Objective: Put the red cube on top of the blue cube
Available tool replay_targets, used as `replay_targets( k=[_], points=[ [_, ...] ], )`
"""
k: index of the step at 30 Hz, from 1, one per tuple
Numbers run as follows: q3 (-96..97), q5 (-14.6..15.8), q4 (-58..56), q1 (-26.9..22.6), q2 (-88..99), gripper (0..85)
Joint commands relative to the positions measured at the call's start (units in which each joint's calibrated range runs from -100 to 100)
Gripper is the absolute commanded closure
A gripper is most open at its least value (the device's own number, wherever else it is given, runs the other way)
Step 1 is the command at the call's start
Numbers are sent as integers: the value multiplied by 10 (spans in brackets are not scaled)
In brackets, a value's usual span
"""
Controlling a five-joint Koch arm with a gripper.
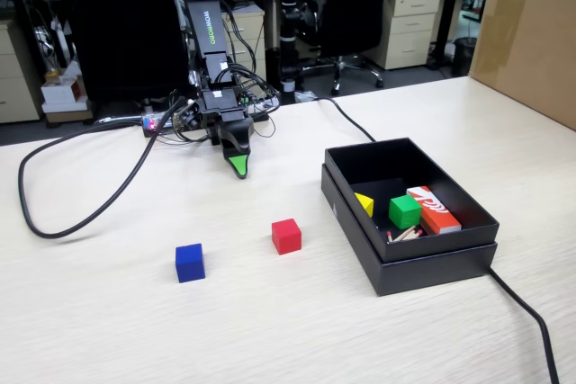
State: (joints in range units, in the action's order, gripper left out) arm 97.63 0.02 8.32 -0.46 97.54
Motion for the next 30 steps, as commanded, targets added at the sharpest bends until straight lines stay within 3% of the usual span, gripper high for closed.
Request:
replay_targets(
  k=[1, 13, 30],
  points=[
    [2, -1, -24, -2, 4, 376],
    [-17, -2, -41, -9, 5, 376],
    [-254, 13, -318, -19, -12, 386]
  ],
)
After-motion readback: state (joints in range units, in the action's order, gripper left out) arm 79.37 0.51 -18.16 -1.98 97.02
